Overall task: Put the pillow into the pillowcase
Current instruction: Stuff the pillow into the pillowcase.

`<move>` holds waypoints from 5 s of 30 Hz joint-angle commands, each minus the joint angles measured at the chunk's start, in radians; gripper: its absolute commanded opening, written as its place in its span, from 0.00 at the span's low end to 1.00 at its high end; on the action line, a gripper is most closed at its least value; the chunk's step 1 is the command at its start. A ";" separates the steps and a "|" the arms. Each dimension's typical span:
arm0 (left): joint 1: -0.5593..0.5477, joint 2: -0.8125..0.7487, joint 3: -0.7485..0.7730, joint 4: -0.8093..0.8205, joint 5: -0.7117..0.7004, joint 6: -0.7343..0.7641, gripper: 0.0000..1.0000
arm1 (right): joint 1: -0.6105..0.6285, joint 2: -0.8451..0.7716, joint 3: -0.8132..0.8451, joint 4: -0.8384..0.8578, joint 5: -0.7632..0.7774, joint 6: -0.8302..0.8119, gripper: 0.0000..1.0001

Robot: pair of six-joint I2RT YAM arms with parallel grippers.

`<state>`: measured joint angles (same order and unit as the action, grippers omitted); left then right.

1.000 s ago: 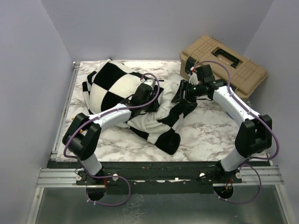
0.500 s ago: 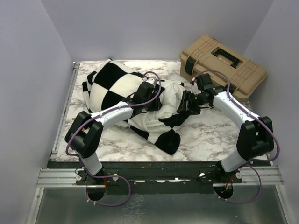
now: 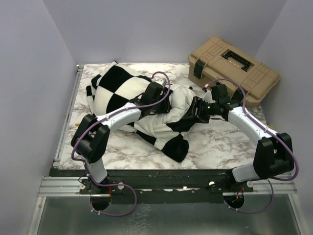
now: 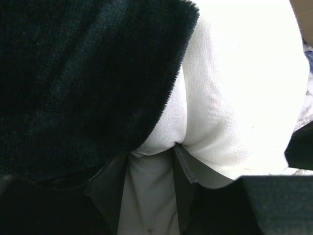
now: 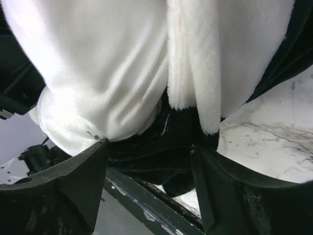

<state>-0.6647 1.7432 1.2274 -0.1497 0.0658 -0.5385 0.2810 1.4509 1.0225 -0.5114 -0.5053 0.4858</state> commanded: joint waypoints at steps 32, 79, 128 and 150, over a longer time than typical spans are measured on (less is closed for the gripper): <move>-0.117 0.076 0.247 -0.065 -0.149 -0.033 0.39 | -0.073 -0.115 -0.078 0.290 -0.316 0.184 0.00; 0.597 -0.562 -0.354 -0.458 0.220 -0.308 0.95 | 0.017 0.183 0.575 -0.242 -0.012 -0.083 0.86; 0.452 -0.436 -0.072 -0.446 0.018 -0.063 0.85 | -0.245 0.014 0.476 -0.409 0.200 0.037 0.84; 0.453 -0.306 0.168 -0.432 0.152 -0.078 0.84 | -0.195 0.211 -0.052 0.490 -0.175 0.452 0.62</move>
<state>-0.2115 1.4403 1.3548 -0.5781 0.1951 -0.6163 0.0078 1.5616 0.8688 -0.2520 -0.7223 0.8692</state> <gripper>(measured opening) 0.841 0.762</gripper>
